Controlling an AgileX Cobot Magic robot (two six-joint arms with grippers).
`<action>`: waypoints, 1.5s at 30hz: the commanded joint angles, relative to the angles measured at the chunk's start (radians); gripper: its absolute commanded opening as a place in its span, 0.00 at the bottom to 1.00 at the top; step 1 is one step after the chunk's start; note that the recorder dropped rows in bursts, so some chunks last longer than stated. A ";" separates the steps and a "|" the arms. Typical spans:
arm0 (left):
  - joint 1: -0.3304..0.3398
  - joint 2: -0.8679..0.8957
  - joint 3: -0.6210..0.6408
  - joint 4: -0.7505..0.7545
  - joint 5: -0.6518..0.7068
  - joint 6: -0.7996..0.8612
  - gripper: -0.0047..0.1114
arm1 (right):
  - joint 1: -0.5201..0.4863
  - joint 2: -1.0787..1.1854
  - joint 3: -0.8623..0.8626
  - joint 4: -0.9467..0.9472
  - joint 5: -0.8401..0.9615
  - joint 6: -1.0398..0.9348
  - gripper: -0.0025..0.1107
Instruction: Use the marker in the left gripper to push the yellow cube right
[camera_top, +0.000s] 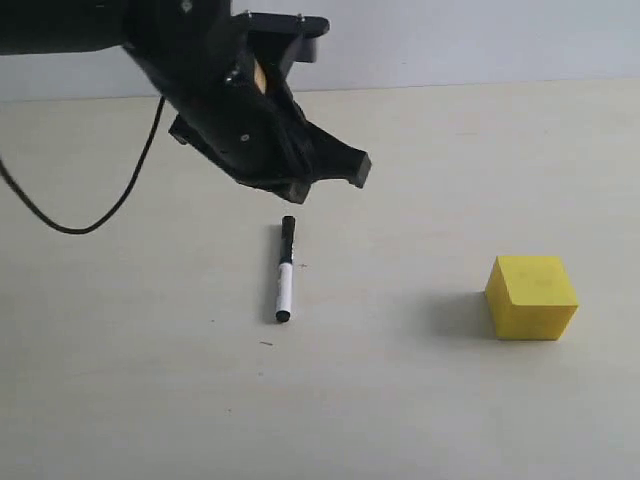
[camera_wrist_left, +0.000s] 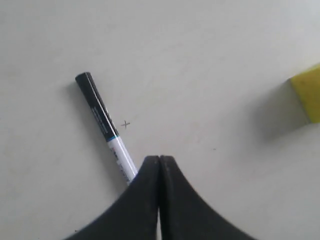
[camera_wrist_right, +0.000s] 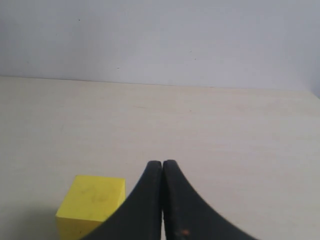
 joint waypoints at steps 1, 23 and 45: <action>-0.004 -0.180 0.208 -0.007 -0.261 0.058 0.04 | -0.005 -0.006 0.005 -0.005 0.000 -0.004 0.02; -0.004 -0.882 0.864 0.000 -0.510 0.069 0.04 | -0.005 -0.006 0.005 -0.005 0.000 -0.004 0.02; 0.112 -0.941 0.866 -0.002 -0.509 0.069 0.04 | -0.005 -0.006 0.005 -0.005 -0.002 -0.004 0.02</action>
